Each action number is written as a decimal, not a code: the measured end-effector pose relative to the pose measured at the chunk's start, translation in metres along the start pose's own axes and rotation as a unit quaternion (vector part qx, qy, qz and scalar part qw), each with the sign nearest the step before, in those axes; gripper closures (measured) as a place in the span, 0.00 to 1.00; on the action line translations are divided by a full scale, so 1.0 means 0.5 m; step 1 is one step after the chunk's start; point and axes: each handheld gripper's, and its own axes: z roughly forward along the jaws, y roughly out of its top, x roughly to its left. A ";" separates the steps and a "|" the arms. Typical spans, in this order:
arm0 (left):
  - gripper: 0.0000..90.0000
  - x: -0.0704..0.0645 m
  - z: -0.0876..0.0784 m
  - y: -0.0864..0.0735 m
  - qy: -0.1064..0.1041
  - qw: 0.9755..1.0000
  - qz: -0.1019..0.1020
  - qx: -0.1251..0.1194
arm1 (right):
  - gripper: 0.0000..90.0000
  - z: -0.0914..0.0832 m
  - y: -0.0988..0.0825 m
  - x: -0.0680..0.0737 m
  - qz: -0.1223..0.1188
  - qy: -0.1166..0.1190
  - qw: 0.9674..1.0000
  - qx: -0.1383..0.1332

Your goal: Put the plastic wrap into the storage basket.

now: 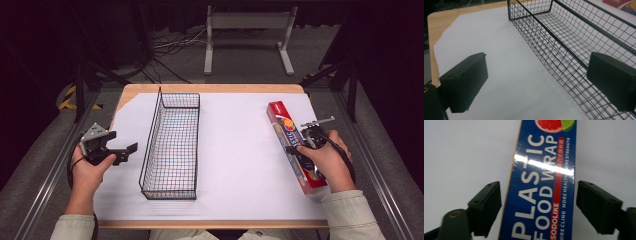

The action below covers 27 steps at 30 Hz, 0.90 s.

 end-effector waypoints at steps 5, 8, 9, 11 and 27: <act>0.04 -0.003 0.004 0.003 -0.001 1.000 -0.003 -0.004 | 0.24 0.011 -0.004 0.005 0.026 -0.022 0.999 0.023; 0.03 -0.004 0.006 0.006 0.001 1.000 -0.007 -0.004 | 0.31 0.020 -0.005 0.014 0.031 -0.030 0.998 0.038; 0.03 -0.004 0.006 0.007 -0.006 1.000 -0.009 -0.007 | 0.33 0.022 -0.005 0.018 0.038 -0.037 0.998 0.039; 0.03 -0.005 0.006 0.007 -0.015 1.000 -0.014 -0.011 | 0.33 0.024 -0.004 0.020 0.035 -0.041 0.998 0.041; 0.11 -0.022 -0.014 0.034 -0.050 0.998 0.019 0.012 | 0.46 0.028 -0.002 0.034 0.051 -0.055 0.996 0.047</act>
